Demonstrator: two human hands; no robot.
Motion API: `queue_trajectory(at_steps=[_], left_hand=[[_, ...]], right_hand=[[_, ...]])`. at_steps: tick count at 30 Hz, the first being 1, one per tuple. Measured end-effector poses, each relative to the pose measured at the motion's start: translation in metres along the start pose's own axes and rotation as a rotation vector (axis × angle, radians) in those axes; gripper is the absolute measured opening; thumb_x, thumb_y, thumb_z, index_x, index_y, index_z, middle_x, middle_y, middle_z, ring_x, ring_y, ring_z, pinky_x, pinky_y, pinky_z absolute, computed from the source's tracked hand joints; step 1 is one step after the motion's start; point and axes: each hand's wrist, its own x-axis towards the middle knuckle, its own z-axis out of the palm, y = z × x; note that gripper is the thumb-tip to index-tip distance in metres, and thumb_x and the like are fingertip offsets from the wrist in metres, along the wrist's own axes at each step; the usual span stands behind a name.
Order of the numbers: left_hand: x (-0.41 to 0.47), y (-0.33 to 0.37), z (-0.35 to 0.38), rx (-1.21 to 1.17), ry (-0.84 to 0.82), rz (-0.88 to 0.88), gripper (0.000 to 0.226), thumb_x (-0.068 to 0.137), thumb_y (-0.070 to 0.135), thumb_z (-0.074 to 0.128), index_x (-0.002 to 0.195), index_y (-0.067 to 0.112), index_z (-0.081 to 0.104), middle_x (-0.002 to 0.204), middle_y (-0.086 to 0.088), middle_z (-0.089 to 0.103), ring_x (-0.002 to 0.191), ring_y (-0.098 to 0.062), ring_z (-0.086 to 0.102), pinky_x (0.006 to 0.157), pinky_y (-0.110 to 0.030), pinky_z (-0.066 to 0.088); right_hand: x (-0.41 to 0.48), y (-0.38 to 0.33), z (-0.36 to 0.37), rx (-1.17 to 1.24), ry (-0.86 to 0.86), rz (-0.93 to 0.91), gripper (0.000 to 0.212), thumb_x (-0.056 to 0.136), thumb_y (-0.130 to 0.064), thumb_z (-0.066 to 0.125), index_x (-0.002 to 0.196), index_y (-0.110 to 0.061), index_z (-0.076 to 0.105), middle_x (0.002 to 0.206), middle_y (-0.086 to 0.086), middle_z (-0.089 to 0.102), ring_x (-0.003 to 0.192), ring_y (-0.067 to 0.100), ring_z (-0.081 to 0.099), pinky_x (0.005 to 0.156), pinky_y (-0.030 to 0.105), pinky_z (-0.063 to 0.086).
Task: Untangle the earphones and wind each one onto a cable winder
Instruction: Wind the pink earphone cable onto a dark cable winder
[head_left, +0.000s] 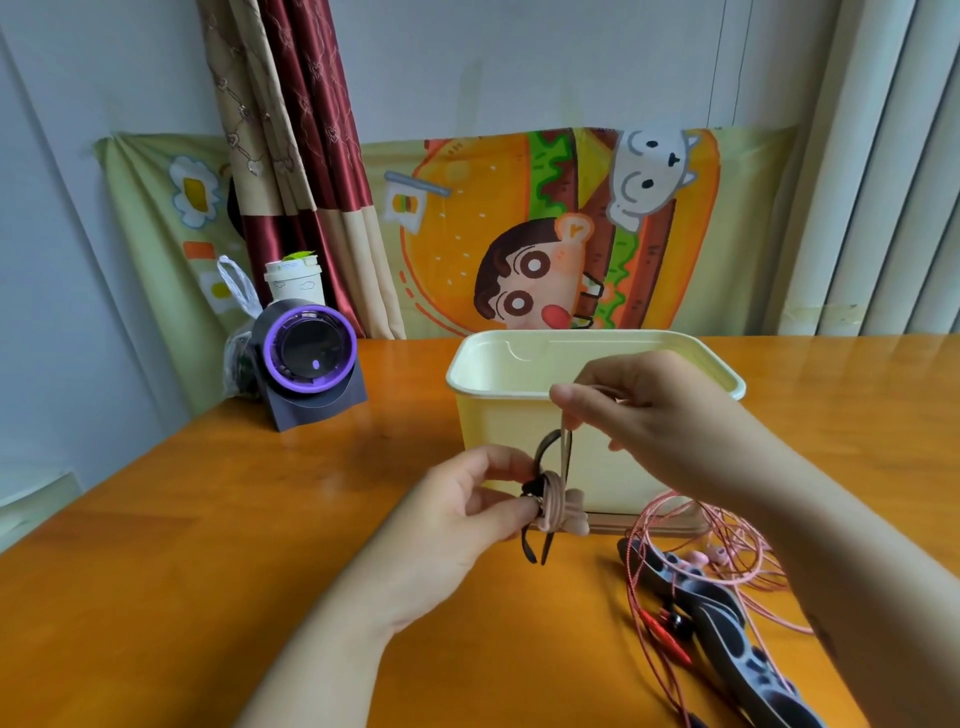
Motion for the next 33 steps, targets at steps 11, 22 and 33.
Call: queue_trajectory(at_steps=[11, 22, 33], left_hand=[[0.002, 0.014, 0.001, -0.921, 0.108, 0.023, 0.038, 0.073, 0.007, 0.078, 0.110, 0.006, 0.067, 0.108, -0.014, 0.069, 0.090, -0.021, 0.071, 0.079, -0.032, 0.060], [0.009, 0.009, -0.003, -0.967, 0.439, -0.119, 0.032, 0.075, 0.011, 0.062, 0.106, 0.006, 0.066, 0.092, -0.008, 0.069, 0.076, -0.013, 0.067, 0.067, -0.025, 0.059], [0.009, 0.003, -0.003, -0.728, 0.465, -0.070, 0.014, 0.089, 0.011, 0.058, 0.101, 0.009, 0.064, 0.098, -0.011, 0.071, 0.092, -0.021, 0.067, 0.075, -0.030, 0.055]], right_hand=[[-0.002, 0.007, 0.050, 0.306, -0.098, 0.147, 0.049, 0.098, -0.034, 0.042, 0.077, 0.006, 0.059, 0.054, 0.001, 0.038, 0.044, 0.006, 0.033, 0.046, 0.015, 0.033], [-0.004, 0.003, 0.042, -0.088, -0.240, 0.010, 0.028, 0.100, -0.023, 0.042, 0.098, -0.014, 0.069, 0.060, -0.012, 0.050, 0.057, -0.003, 0.048, 0.056, 0.015, 0.037], [-0.006, -0.007, 0.023, -0.303, -0.230, -0.022, 0.025, 0.097, -0.031, 0.048, 0.100, -0.021, 0.070, 0.090, -0.003, 0.071, 0.080, 0.014, 0.064, 0.077, 0.035, 0.053]])
